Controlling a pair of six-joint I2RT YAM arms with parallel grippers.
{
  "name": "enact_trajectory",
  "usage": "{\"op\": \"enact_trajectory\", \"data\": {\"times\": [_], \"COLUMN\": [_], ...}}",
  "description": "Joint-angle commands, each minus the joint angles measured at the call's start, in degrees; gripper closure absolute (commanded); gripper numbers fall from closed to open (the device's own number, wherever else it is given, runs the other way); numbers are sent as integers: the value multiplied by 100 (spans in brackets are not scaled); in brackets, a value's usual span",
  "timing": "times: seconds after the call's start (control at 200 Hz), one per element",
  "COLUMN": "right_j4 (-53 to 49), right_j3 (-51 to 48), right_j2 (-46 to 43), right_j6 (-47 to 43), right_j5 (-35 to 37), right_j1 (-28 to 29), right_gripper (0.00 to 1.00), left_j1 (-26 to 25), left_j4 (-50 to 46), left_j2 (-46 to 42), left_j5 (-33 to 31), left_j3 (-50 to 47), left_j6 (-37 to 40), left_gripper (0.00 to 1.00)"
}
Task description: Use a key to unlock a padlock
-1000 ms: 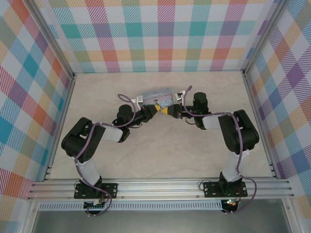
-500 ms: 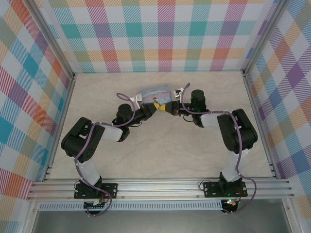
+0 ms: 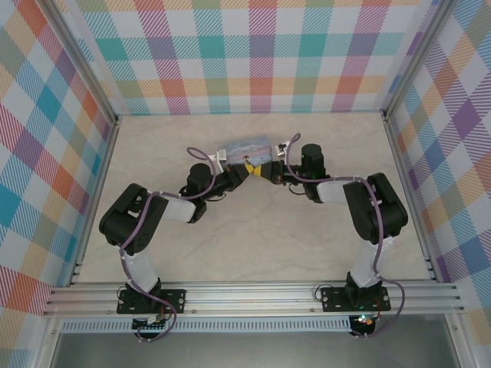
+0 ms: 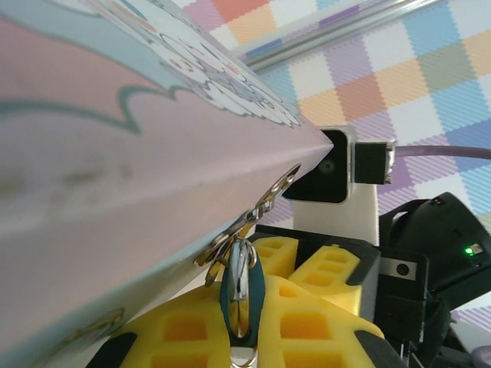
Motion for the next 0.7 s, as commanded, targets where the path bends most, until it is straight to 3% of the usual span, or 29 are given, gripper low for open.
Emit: {"op": "enact_trajectory", "data": {"times": [0.0, 0.195, 0.385, 0.465, 0.58, 0.695], "right_j4": [268, -140, -1296, -1885, -2373, -2741], "right_j3": [-228, -833, -1292, -1396, -1655, -1771], "right_j2": [-448, -723, -1359, -1667, -2301, -2828], "right_j6": [-476, -967, -1871, -2370, -3209, -4428], "right_j5": [153, 279, 750, 1084, 2080, 3616], "right_j1": [-24, -156, -232, -221, -14, 686], "right_gripper": [79, 66, 50, 48, 46, 45], "left_j1": [-272, -205, -181, -172, -172, -172], "left_j4": [-578, -813, -916, -1016, -1148, -1438], "left_j2": [-141, -92, -69, -95, -192, -374], "left_j5": [561, 355, 191, 82, -113, -173], "left_j3": [65, 176, 157, 129, 81, 87], "left_j6": [267, 201, 71, -20, -381, -633], "left_gripper": [100, 100, 100, 100, 100, 100]}}
